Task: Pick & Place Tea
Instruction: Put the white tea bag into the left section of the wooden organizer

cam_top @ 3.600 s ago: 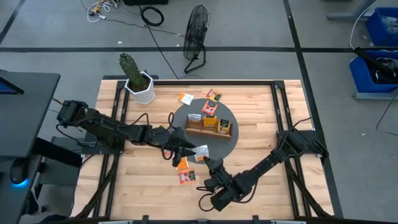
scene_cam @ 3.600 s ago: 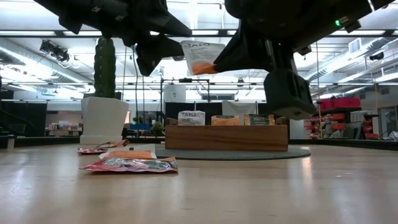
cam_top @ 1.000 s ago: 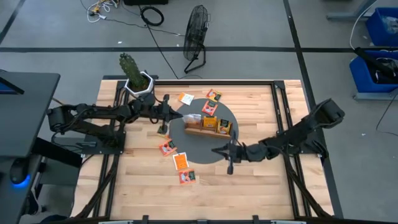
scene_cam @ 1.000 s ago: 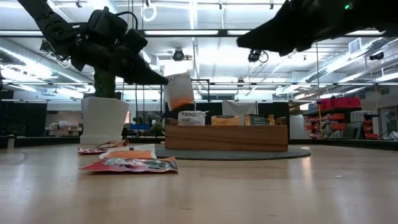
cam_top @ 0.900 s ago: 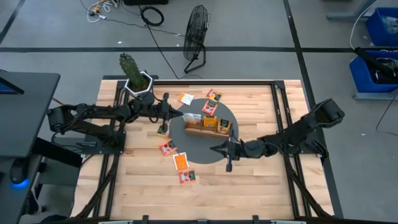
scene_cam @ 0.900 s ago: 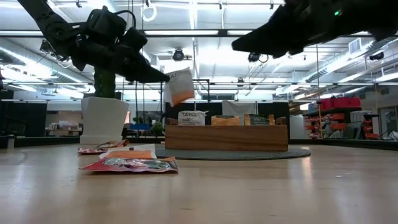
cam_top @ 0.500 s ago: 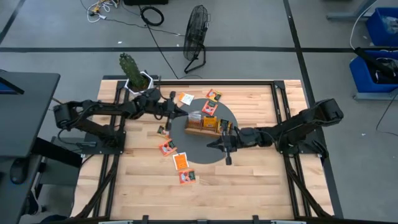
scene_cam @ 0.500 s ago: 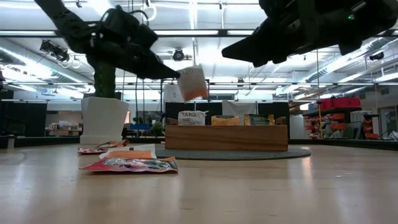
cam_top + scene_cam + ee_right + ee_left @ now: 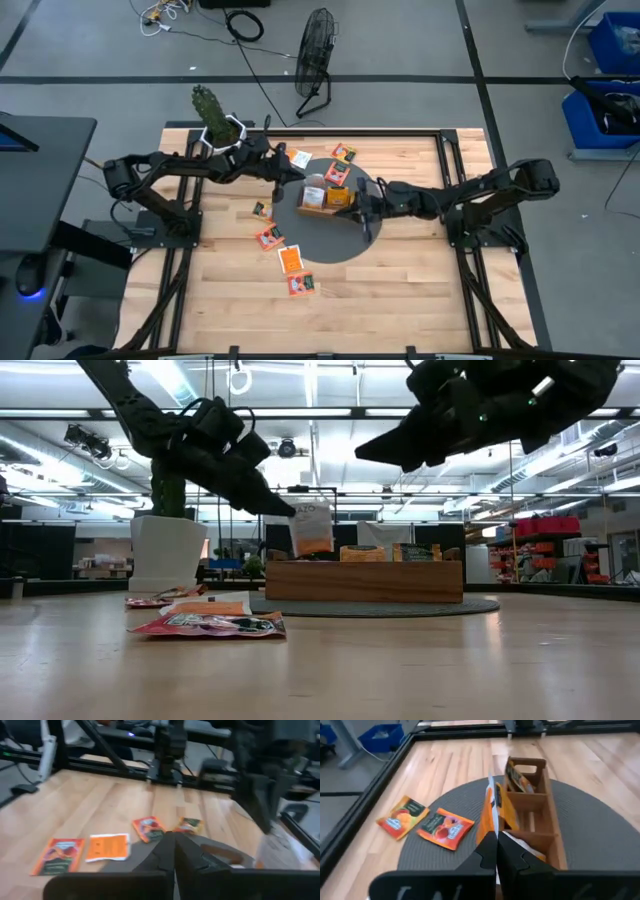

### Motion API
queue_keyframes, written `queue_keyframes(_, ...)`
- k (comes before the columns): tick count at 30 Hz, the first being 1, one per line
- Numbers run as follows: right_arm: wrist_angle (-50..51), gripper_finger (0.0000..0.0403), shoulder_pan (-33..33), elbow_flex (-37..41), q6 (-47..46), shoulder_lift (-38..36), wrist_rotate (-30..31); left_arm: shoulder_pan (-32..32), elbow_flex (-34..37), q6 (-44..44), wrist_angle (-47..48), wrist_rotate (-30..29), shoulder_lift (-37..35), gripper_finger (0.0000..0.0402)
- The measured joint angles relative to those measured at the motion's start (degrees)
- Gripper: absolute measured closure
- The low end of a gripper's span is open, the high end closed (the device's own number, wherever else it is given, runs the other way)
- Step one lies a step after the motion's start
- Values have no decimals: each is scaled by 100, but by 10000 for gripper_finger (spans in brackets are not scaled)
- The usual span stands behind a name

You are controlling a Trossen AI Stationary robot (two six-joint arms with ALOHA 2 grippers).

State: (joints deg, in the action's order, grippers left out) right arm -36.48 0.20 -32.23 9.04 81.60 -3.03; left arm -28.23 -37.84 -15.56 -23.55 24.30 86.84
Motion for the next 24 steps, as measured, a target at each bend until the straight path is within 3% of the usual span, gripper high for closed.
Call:
queue_keyframes(10,386,396,-309,0,-131,2,-2,-11,1,1016,576,487,-150,401)
queue_keyframes(24,440,396,-307,0,-243,2,-4,225,-89,545,673,402,-135,400)
